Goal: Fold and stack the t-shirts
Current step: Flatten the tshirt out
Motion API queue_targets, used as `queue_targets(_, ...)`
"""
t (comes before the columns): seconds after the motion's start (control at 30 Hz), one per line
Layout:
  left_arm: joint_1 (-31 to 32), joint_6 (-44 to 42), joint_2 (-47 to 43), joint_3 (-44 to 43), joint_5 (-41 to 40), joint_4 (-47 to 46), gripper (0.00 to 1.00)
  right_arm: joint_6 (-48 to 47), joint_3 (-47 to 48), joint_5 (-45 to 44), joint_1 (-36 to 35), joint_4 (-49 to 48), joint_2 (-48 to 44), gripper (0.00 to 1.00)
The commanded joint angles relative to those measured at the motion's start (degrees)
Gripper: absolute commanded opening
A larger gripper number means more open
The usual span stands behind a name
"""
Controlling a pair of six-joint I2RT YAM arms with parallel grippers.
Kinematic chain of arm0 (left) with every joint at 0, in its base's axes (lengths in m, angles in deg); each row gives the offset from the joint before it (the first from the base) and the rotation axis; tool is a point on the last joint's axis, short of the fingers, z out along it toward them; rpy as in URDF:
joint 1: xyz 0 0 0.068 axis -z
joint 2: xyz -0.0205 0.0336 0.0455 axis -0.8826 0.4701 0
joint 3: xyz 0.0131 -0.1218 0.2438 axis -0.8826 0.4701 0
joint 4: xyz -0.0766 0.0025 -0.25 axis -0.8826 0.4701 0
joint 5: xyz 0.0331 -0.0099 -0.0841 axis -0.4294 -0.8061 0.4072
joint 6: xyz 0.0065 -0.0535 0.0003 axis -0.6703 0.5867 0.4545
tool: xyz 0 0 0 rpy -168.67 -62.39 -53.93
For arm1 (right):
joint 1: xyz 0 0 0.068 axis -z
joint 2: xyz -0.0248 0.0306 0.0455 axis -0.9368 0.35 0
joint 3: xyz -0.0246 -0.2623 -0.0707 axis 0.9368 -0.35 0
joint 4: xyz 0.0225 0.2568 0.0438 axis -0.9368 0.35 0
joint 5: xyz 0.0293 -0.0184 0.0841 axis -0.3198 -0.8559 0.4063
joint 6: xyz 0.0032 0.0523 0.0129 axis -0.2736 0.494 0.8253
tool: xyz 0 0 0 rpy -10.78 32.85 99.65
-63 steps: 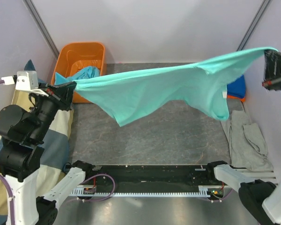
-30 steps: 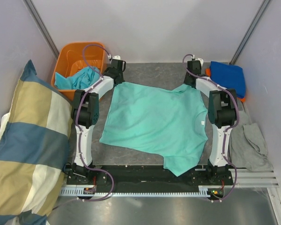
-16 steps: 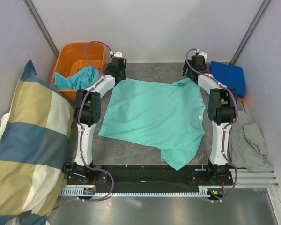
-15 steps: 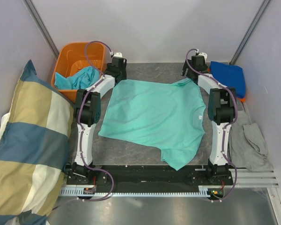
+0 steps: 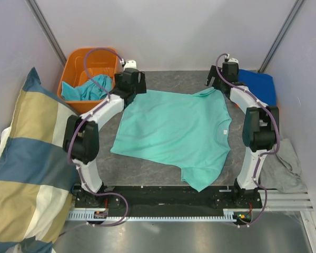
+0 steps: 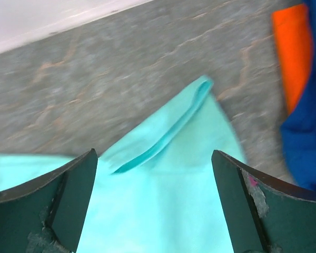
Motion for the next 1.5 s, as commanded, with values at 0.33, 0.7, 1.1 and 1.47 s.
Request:
queue_targets(0.33,20.2,13.3,-19.4,30.7,-2.6,-2.8,1.0,14.7,-8.4,21.8,-1.4,-9.7,0.8,0.98)
queue_targets(0.7,20.8,13.4,-23.9,35.2,-2.9,-1.4,1.0,16.1,-5.0,21.2,-1.6,-10.9,6.0,0.98)
queue_targets(1.1,20.8,14.7,-24.9,37.1,-3.3,-0.3,1.0,15.3,-0.5,20.5,-2.1,-9.8,9.3,0.98)
queue_targets(1.47,20.8,15.9,-28.2,39.6,-4.3,1.2,1.0,15.3,7.9,32.5,-3.5,-21.4,14.8,0.98)
